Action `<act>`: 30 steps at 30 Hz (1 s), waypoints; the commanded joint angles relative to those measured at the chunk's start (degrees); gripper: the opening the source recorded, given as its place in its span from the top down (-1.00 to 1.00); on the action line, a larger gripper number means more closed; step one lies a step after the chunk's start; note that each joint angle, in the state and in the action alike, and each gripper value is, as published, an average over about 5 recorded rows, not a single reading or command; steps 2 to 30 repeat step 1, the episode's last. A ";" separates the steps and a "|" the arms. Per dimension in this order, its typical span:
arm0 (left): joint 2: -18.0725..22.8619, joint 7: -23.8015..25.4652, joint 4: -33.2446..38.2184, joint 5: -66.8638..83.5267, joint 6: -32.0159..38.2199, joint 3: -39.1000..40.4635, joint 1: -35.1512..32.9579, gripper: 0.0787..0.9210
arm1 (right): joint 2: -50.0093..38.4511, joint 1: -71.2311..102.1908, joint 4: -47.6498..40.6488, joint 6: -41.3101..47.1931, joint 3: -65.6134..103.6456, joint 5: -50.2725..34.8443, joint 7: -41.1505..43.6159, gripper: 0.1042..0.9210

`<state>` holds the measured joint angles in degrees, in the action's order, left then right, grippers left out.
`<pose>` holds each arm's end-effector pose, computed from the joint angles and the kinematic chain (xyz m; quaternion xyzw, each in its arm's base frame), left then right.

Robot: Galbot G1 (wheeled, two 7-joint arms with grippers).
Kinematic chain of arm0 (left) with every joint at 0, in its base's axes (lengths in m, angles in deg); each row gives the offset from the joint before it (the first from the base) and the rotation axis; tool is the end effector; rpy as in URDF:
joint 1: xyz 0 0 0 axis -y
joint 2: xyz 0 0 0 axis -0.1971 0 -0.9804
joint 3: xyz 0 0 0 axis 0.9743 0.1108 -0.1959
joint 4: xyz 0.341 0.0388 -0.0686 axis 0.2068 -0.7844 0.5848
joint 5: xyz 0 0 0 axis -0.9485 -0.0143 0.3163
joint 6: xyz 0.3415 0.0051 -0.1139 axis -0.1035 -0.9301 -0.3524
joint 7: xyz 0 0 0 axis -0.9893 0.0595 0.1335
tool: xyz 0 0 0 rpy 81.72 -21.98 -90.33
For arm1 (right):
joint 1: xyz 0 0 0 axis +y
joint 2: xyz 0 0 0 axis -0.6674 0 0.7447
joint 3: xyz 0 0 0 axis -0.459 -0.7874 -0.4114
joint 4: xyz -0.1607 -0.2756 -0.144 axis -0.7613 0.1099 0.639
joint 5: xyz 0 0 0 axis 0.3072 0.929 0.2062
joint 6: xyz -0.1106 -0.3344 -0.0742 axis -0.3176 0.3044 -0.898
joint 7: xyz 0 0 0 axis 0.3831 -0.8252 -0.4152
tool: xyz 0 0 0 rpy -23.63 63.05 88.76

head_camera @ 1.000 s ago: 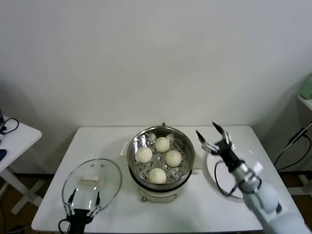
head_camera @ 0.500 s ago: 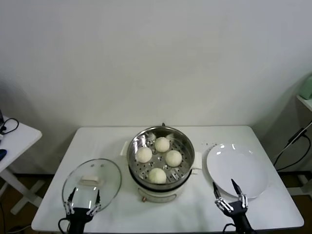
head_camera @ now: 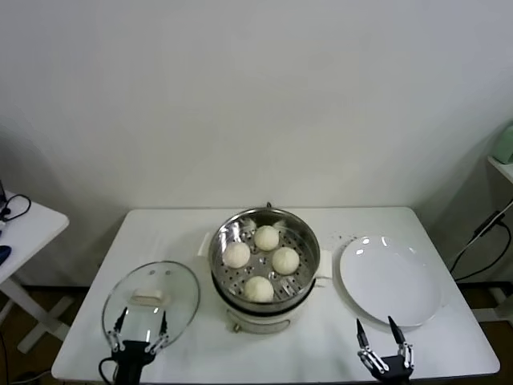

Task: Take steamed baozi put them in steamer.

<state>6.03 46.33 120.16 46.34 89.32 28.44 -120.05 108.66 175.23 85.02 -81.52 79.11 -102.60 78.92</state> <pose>0.1031 0.0564 -0.3837 0.0380 -0.9817 -0.1648 0.0881 0.0762 -0.0883 -0.4324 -0.0631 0.9927 0.1005 0.0208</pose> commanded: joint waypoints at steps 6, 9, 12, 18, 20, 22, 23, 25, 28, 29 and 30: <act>0.08 0.16 -0.20 0.01 0.03 0.02 0.08 -0.77 | 1.54 1.83 0.06 -1.39 0.55 0.40 -0.20 -0.76; 0.08 0.16 -0.20 0.01 0.03 0.02 0.08 -0.77 | 1.54 1.83 0.06 -1.39 0.55 0.40 -0.20 -0.76; 0.08 0.16 -0.20 0.01 0.03 0.02 0.08 -0.77 | 1.54 1.83 0.06 -1.39 0.55 0.40 -0.20 -0.76; 0.08 0.16 -0.20 0.01 0.03 0.02 0.08 -0.77 | 1.54 1.83 0.06 -1.39 0.55 0.40 -0.20 -0.76; 0.08 0.16 -0.20 0.01 0.03 0.02 0.08 -0.77 | 1.54 1.83 0.06 -1.39 0.55 0.40 -0.20 -0.76; 0.08 0.16 -0.20 0.01 0.03 0.02 0.08 -0.77 | 1.54 1.83 0.06 -1.39 0.55 0.40 -0.20 -0.76; 0.08 0.16 -0.20 0.01 0.03 0.02 0.08 -0.77 | 1.54 1.83 0.06 -1.39 0.55 0.40 -0.20 -0.76; 0.08 0.16 -0.20 0.01 0.03 0.02 0.08 -0.77 | 1.54 1.83 0.06 -1.39 0.55 0.40 -0.20 -0.76; 0.08 0.16 -0.20 0.01 0.03 0.02 0.08 -0.77 | 1.54 1.83 0.06 -1.39 0.55 0.40 -0.20 -0.76; 0.08 0.16 -0.20 0.01 0.03 0.02 0.08 -0.77 | 1.54 1.83 0.06 -1.39 0.55 0.40 -0.20 -0.76; 0.08 0.16 -0.20 0.01 0.03 0.02 0.08 -0.77 | 1.54 1.83 0.06 -1.39 0.55 0.40 -0.20 -0.76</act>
